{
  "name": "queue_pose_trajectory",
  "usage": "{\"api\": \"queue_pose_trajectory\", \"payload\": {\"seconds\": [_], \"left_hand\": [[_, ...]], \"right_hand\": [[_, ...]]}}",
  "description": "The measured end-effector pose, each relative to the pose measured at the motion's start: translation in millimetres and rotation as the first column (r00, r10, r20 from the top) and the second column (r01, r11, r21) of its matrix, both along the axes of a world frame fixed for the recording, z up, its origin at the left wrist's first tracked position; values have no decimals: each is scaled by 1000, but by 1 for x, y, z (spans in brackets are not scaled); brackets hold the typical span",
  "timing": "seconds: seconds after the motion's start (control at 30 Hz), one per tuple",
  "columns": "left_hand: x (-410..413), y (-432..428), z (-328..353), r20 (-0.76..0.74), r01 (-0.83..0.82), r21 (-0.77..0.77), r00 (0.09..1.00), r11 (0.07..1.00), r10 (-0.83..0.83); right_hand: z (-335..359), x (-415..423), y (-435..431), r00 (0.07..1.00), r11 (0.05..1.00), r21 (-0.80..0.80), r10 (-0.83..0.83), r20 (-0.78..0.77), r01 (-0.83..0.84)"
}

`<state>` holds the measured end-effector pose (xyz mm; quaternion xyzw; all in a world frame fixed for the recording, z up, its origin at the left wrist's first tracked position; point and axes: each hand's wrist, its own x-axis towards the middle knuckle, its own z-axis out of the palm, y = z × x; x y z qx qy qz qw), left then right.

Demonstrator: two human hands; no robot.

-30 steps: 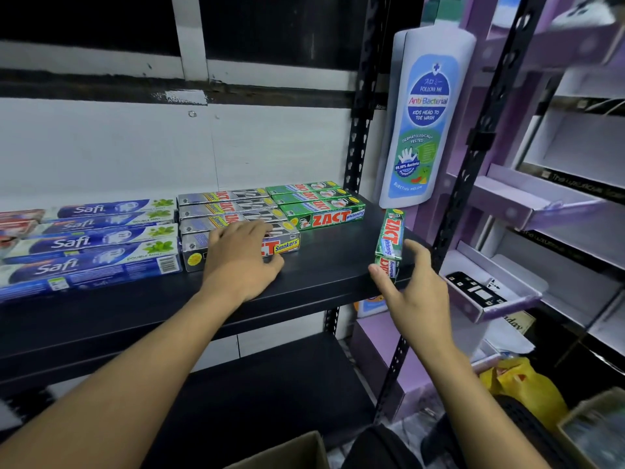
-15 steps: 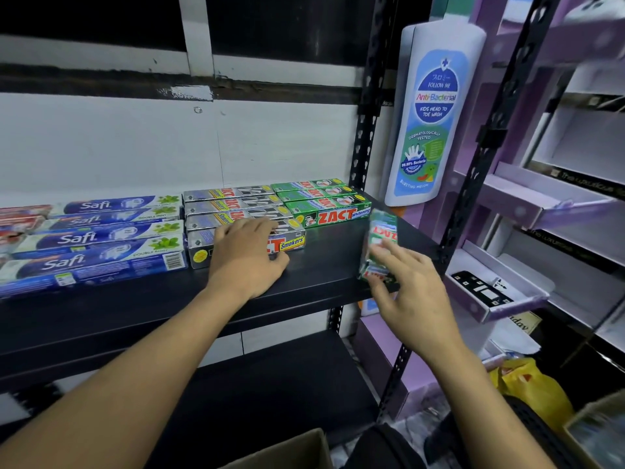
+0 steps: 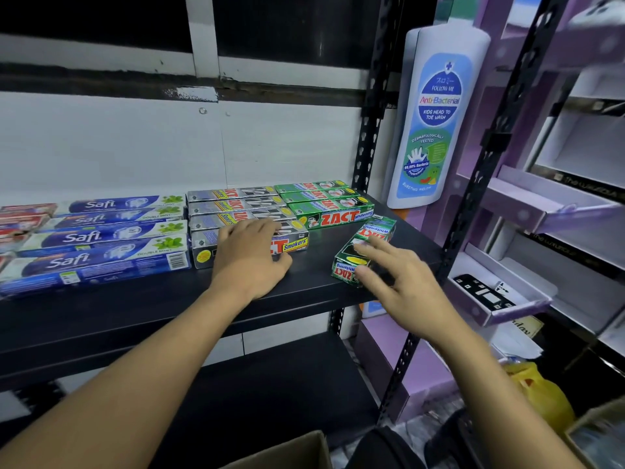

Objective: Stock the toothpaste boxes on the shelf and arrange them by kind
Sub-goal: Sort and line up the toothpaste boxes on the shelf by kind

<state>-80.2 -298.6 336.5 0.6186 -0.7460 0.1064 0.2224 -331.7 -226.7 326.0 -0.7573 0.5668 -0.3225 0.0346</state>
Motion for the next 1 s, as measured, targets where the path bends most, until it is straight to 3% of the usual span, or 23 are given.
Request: {"api": "queue_pose_trajectory", "payload": {"seconds": [0.1, 0.3, 0.47, 0.7, 0.83, 1.0], "left_hand": [[0, 1, 0, -1, 0, 4, 1000, 1000, 0], [0, 0, 0, 1, 0, 10, 1000, 1000, 0], [0, 1, 1, 9, -5, 13, 1000, 1000, 4], [0, 0, 0, 13, -1, 10, 1000, 1000, 1], [0, 0, 0, 12, 0, 7, 1000, 1000, 0], [0, 0, -1, 6, 7, -4, 1000, 1000, -7]], "right_hand": [[-5, 0, 7, 999, 1000, 7, -14, 52, 13], [1, -15, 14, 957, 968, -100, -205, 206, 229], [12, -24, 13, 960, 960, -42, -273, 64, 276], [25, -49, 9, 966, 968, 76, -230, -122, 240], [27, -54, -2, 947, 957, 39, -278, -164, 287], [16, -38, -17, 930, 947, -133, -313, -194, 291]]}}
